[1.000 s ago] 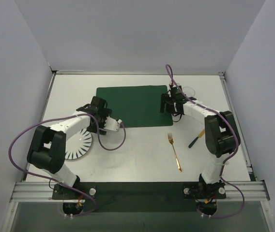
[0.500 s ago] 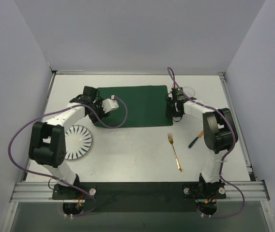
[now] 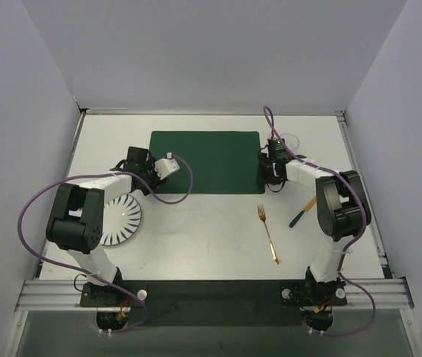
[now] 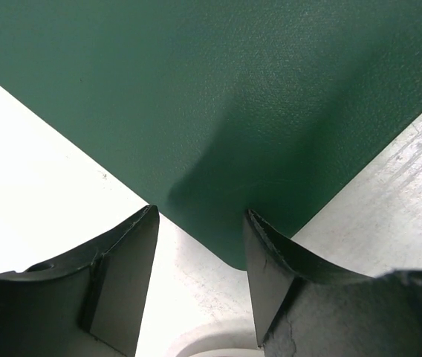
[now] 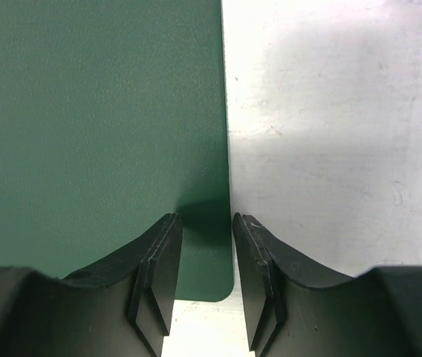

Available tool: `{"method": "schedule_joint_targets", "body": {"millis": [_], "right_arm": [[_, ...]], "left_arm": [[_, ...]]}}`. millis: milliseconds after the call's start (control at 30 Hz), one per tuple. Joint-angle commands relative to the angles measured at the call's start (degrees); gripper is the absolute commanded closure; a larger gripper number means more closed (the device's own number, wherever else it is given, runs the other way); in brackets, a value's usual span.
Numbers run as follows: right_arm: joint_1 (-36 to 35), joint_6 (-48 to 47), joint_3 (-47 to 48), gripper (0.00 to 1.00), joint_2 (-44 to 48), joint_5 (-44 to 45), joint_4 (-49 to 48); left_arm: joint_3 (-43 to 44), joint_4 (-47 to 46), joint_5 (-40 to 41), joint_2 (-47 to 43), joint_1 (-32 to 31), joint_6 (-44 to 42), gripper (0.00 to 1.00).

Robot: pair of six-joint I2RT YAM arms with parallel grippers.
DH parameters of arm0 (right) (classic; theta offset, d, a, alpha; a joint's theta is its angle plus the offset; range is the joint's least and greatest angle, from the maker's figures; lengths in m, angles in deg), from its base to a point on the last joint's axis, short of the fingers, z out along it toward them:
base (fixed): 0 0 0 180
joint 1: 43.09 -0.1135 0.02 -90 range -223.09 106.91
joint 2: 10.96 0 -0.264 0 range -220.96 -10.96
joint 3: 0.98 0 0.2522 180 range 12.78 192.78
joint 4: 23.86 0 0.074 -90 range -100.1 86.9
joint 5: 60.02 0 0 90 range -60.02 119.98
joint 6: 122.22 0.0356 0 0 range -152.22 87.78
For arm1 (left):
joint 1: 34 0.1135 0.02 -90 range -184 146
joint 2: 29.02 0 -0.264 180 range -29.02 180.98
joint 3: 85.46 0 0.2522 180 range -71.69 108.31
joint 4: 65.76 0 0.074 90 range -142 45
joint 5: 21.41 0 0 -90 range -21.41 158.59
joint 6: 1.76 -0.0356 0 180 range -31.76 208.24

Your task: Set the dinner table for one person

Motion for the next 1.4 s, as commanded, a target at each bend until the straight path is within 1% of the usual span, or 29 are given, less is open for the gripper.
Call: {"method": "schedule_joint_targets", "body": {"millis": [0,100,167,200,267,333,367,467,500,533,567,600,633,667,700,733,800,833,867,900,967,1133,1200,1300,1333,1367], "right_arm": [[0.26,1.3,-2.27,0.64,2.26,-1.18,5.33],[0.26,0.69,-1.31,0.62,2.79,-0.65,5.42],[0.26,0.08,-0.6,0.58,2.96,-0.56,5.42],[0.35,-0.1,0.44,0.54,3.05,-0.82,5.5],[0.26,-0.36,1.59,0.52,3.14,-1.0,6.29],[0.26,-0.98,2.38,0.5,3.84,-0.92,6.65],[0.26,-1.07,2.47,0.49,4.28,-0.57,6.73],[-0.53,-1.77,3.18,0.42,6.65,0.31,6.74],[-1.05,-2.64,3.61,0.38,7.79,0.58,6.82],[-1.58,-3.17,3.97,0.35,8.32,1.1,7.0],[-2.8,-3.7,4.93,0.33,8.76,1.63,7.35],[-3.34,-4.14,5.28,0.31,9.64,2.59,7.7],[-3.78,-4.75,5.72,0.29,10.08,2.78,7.96],[-4.91,-4.76,6.42,0.29,10.43,2.78,8.4],[-5.36,-4.76,6.69,0.26,11.04,2.69,8.49],[-5.89,-4.76,6.95,0.25,11.31,2.52,8.58],[-7.55,-4.67,7.83,0.23,11.84,2.51,9.02],[-8.26,-4.59,8.18,0.23,11.84,2.51,9.11],[-8.88,-4.5,8.45,0.23,11.93,2.6,9.46],[-10.53,-4.32,9.32,0.23,11.84,2.78,9.55],[-12.21,-4.41,10.38,0.23,11.58,3.48,9.99],[-16.87,-5.2,13.72,0.23,9.91,4.45,11.57],[-17.75,-5.11,14.07,0.23,9.47,6.55,12.01],[-19.25,-4.59,14.69,0.23,8.59,6.03,12.01],[-19.43,-4.24,14.95,0.23,8.24,5.59,12.01],[-20.12,-3.8,15.83,0.23,7.72,5.07,12.01]], "left_arm": [[-2.84,-0.25,-5.05,-1.59,0.51,1.25,0.39],[-0.92,0.98,-7.6,-4.4,1.57,5.29,0.38],[0.58,1.86,-9.18,-6.34,2.97,9.15,0.35],[2.67,2.91,-9.19,-7.04,3.58,10.56,0.34],[4.79,4.4,-9.1,-8.53,5.34,14.08,0.32],[7.16,6.86,-8.57,-10.28,6.84,16.62,0.29],[7.7,8.09,-8.48,-10.99,8.84,17.51,0.29],[8.15,9.85,-6.03,-13.89,12.37,20.5,0.25],[7.8,10.03,-4.98,-14.77,15.16,21.11,0.23],[7.18,10.38,-3.58,-16.26,16.58,22.08,0.22],[5.61,11.52,-3.3,-17.06,17.99,22.17,0.21],[4.9,12.4,-3.04,-17.76,21.66,22.17,0.2],[4.02,13.36,-2.95,-18.99,23.26,21.3,0.16],[2.19,15.81,-2.95,-19.35,25.37,20.6,0.16],[1.12,16.97,-3.03,-19.7,28.87,19.63,0.14],[-0.02,17.94,-3.21,-20.22,30.99,17.36,0.13],[-3.0,19.35,-4.61,-20.23,34.77,15.5,0.12],[-3.63,19.7,-5.83,-19.79,39.23,13.93,0.12],[-4.07,20.75,-8.72,-19.27,41.01,13.13,0.12],[-4.51,21.28,-9.79,-18.65,42.86,12.34,0.12],[-4.25,23.29,-11.73,-16.11,46.21,10.14,0.13],[-2.67,28.75,-19.53,-12.5,49.11,6.28,0.17],[-2.93,28.76,-20.43,-12.14,49.82,5.57,0.2],[-3.55,27.43,-19.91,-10.04,49.82,5.39,0.3],[-3.2,28.39,-20.43,-8.21,49.82,4.26,0.4],[-2.24,30.41,-22.0,-7.32,49.82,3.81,0.44]]}}
